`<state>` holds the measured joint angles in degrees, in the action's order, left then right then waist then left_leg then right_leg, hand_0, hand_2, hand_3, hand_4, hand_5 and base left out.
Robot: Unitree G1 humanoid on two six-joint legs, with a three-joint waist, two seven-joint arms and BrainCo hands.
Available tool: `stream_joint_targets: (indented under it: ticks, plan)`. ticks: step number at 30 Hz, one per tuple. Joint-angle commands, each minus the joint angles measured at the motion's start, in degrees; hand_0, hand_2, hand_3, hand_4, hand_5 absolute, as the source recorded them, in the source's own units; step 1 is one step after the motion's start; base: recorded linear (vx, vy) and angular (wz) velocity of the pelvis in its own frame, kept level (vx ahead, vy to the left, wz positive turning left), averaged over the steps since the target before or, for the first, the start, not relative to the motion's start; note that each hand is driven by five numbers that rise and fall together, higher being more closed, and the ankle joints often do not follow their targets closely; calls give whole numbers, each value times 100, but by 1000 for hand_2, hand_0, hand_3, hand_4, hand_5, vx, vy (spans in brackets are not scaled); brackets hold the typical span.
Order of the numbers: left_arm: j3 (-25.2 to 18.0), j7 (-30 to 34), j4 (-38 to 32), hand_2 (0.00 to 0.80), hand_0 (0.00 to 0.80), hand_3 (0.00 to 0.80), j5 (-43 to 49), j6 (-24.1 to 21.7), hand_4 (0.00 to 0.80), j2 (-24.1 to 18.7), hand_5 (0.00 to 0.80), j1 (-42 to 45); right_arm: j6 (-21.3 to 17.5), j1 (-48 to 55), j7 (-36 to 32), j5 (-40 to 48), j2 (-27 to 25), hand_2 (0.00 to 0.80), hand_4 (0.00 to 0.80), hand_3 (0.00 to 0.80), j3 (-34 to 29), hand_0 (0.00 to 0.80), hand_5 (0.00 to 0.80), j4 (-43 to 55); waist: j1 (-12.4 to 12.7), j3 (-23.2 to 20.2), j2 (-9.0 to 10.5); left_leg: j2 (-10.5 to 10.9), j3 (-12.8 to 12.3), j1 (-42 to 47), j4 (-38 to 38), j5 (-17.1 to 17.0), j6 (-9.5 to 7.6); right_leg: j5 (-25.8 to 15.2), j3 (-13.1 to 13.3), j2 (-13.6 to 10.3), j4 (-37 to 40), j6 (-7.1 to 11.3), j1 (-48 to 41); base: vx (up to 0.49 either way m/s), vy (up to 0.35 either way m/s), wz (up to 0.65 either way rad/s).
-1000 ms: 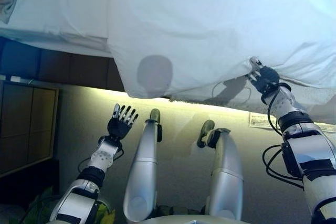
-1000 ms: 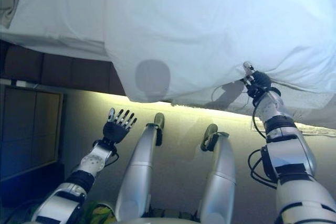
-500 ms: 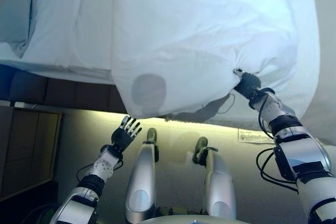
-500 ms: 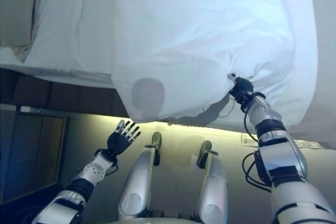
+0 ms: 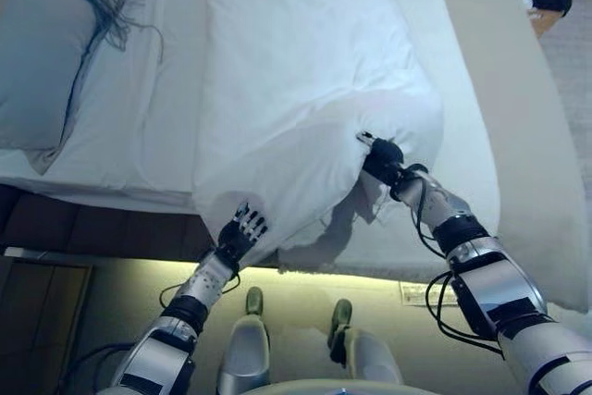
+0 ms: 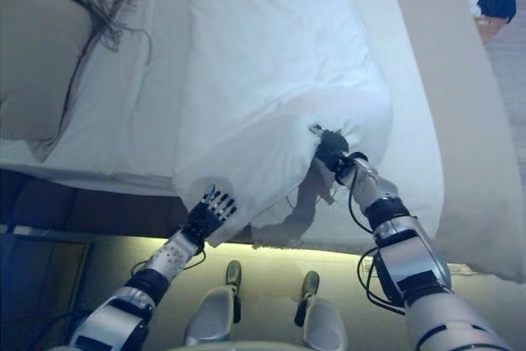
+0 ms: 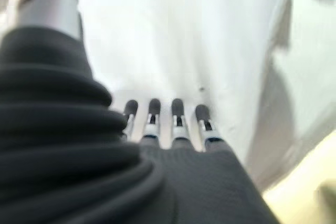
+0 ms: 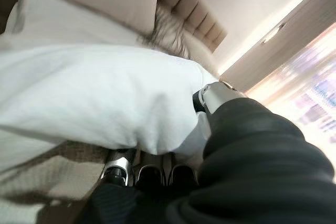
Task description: Make the bed neatly
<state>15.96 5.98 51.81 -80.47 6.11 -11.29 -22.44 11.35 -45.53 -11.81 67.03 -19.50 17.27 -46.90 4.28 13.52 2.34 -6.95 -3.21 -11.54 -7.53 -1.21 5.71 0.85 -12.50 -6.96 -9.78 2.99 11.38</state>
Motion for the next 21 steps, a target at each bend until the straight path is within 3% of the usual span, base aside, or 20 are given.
stream_joint_targets:
  ticks: [1,9,14,21]
  plan:
    - [244,43,382,0,0,0,-1147,495,0,371,0,-445,-650,-521,-139,650,241,800,800,800,84,800,800,790,-45,-108,269,-130,-161,-103,133,-55,-47,-8,-36,-61,125,45,1,14,-155,-1]
    - [346,-467,313,0,0,0,-2821,872,0,759,0,-556,-1249,-973,170,850,433,800,800,800,302,800,800,947,48,264,594,-249,-22,-429,-1,-17,-32,-85,-67,85,173,23,144,-64,-149,-4]
    - [484,-767,300,0,0,0,-3253,1018,0,876,0,-448,-1405,-1098,273,895,402,800,800,800,313,800,800,981,114,423,601,-232,36,-518,106,-77,-13,-127,-129,69,240,38,194,-66,-47,3]
    - [569,-1196,407,0,0,0,-3105,1178,0,887,0,-398,-1493,-1186,274,827,313,800,800,800,267,800,800,940,170,549,589,-209,93,-598,135,-88,10,-138,-203,51,258,50,250,-36,-24,4]
